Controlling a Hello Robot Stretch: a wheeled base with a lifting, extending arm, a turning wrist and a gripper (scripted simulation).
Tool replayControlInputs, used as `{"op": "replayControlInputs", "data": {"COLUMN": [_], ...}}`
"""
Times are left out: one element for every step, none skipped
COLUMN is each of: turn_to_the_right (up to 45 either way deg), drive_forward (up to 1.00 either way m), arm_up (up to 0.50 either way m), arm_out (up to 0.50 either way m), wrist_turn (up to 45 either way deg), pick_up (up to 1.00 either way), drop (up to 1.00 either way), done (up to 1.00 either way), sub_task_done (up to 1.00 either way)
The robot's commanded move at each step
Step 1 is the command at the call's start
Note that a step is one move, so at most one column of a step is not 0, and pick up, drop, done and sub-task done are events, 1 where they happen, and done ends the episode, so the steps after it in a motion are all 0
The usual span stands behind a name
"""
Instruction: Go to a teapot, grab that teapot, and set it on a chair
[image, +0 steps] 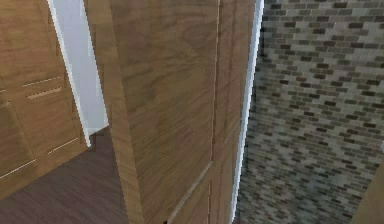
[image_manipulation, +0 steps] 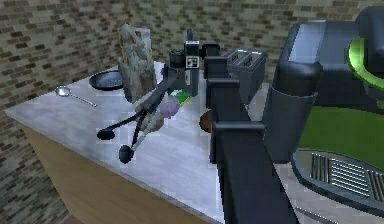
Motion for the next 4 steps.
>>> {"op": "replayControlInputs", "data": {"turn_to_the_right": [0.0,0.0,0.0,0.0], "drive_forward": [0.00,0.00,0.00,0.00], "arm_up": [0.00,0.00,0.00,-0.10], "arm_out": [0.00,0.00,0.00,0.00], "wrist_turn": [45.0,45.0,27.0,0.0], "pick_up": [0.00,0.00,0.00,0.00], "drop": [0.00,0.00,0.00,0.00], "done": [0.00,0.00,0.00,0.00], "sub_task_done": [0.00,0.00,0.00,0.00]}}
